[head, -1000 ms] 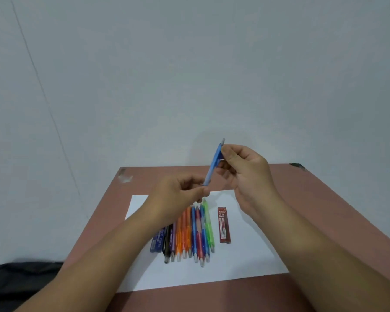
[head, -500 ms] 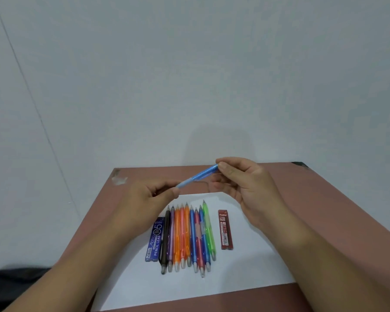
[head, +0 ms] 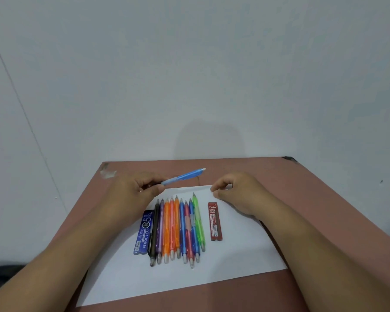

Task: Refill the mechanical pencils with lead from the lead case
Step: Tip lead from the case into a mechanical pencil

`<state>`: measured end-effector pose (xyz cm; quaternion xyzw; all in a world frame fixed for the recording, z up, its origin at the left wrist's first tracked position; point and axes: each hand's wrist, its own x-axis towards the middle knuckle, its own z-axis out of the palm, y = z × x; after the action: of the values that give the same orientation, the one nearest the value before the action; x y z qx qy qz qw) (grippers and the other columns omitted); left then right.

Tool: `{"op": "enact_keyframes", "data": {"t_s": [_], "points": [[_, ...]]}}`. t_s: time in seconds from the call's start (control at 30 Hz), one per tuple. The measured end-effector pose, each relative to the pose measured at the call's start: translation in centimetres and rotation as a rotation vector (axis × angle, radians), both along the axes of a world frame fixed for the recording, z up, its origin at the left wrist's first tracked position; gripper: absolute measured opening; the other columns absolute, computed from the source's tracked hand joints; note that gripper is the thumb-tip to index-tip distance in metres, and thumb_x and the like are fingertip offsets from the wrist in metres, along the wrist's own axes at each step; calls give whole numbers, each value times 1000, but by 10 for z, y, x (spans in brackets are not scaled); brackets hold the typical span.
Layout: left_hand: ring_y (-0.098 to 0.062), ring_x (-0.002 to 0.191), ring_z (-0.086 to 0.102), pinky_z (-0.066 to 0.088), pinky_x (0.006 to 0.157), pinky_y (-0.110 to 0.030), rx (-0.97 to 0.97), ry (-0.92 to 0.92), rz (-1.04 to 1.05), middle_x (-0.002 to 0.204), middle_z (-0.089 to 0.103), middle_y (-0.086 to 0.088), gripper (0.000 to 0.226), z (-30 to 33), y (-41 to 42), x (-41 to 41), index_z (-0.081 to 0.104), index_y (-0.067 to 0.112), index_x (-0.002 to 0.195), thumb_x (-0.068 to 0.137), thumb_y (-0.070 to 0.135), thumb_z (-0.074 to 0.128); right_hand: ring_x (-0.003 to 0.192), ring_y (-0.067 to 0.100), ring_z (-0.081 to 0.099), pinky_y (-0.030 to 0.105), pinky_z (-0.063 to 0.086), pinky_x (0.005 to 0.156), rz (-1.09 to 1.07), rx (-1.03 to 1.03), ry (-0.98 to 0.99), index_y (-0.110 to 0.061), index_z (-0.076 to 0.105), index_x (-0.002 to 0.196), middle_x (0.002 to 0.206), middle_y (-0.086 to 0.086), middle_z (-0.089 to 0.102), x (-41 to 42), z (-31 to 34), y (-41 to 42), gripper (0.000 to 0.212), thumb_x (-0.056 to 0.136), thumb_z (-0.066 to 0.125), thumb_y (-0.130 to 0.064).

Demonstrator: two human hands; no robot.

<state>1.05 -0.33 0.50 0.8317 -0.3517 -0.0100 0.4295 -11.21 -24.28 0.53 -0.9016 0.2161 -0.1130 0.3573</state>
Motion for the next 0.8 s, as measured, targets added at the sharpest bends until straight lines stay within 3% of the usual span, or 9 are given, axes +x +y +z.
{"op": "enact_keyframes", "data": {"t_s": [0.2,0.43,0.57,0.8], "points": [[12,88,55,38,66,-17,5,-25,-8,85,66,35,20,-3,-3,5,67,53,102,93,34,66,89,7,68,29,60,81,19,81,-17,-37,71,88,97,-15,68,-4,3,0,13,92,72,-25],[13,91,55,39,66,-16,9,-26,-37,90,65,38,20,-4,-3,5,66,52,103,94,35,65,87,9,71,33,62,82,-1,165,-47,-37,70,87,97,-12,70,-6,6,-2,14,90,75,-25],[14,92,54,39,66,-16,16,-38,-44,90,63,41,23,-3,-3,4,61,57,98,94,34,65,90,3,66,23,56,75,-33,168,-141,-32,74,111,102,-14,68,-6,7,1,22,90,75,-26],[13,92,57,41,67,-16,-3,-11,-66,90,66,37,24,-4,-4,5,62,57,95,93,33,65,83,4,61,10,50,64,92,147,-412,-36,78,92,87,-16,72,-7,18,15,9,88,77,-29]]}}
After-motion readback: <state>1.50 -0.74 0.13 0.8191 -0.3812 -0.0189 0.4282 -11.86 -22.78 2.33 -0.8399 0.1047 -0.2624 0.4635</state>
